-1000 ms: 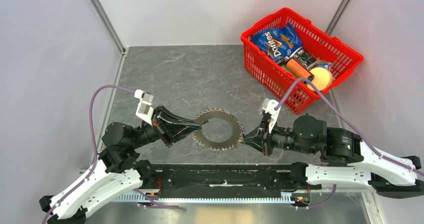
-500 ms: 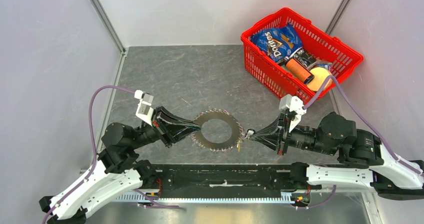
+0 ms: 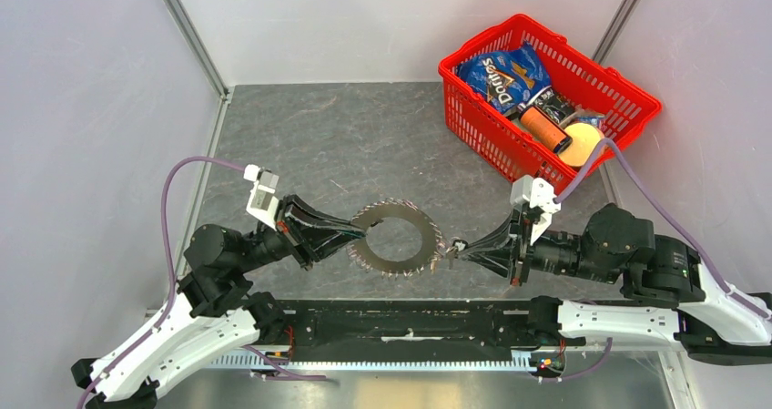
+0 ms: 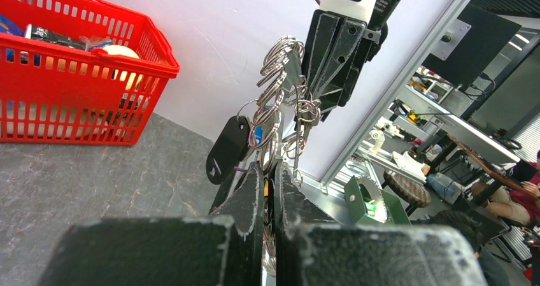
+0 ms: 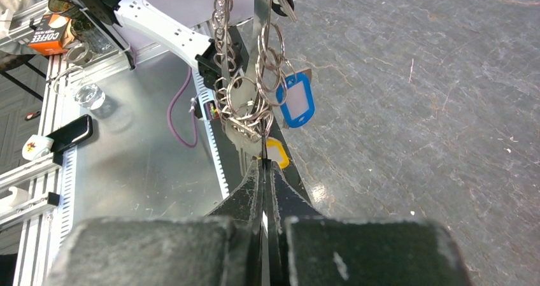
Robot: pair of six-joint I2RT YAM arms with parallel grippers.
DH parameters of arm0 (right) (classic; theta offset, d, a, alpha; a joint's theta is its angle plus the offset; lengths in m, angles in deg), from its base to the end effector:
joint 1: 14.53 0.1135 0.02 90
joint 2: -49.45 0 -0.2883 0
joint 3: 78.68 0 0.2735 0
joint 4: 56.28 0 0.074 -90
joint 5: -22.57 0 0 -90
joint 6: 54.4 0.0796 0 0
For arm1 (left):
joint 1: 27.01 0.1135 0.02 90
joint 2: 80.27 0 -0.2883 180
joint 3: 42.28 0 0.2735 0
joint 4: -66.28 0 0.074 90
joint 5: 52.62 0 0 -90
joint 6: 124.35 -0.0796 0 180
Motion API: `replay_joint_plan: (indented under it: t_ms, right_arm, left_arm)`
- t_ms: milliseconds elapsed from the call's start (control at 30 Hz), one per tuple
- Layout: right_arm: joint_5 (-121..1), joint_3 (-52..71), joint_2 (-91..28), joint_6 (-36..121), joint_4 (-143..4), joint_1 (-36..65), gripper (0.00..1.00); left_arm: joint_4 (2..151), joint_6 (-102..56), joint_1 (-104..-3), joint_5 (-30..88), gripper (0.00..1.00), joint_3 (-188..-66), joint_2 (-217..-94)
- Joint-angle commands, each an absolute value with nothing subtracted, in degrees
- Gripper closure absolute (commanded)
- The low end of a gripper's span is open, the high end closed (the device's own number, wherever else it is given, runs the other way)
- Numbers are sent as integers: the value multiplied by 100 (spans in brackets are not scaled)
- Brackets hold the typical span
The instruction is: Put the keys on the keyring
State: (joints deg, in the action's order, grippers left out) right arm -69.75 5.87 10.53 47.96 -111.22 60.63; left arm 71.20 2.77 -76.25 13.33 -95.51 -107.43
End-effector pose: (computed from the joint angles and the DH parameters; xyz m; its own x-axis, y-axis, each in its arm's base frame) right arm 0.0386 0.1330 0.4653 -0.2450 -0.0897 -0.9654 -0.9246 0.3212 0.2048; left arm 0.0707 -0.1317 0.4182 -0.3793 -0.4040 -0.8324 0.8916 0.0809 -0.4456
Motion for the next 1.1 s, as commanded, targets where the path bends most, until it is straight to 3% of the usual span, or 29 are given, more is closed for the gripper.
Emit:
replay_joint_plan:
  t_ms: [0,1067]
  right_arm:
    - [-6871,866,1220,4716,-11202,6064,100]
    - [-6512,382,1145,4714,-11452,6065,100]
  left_arm:
    - [6988,254,-7623,1412,98,-9819,-10586]
    - [6668,491,-7623,1252,98,-10047,-10500]
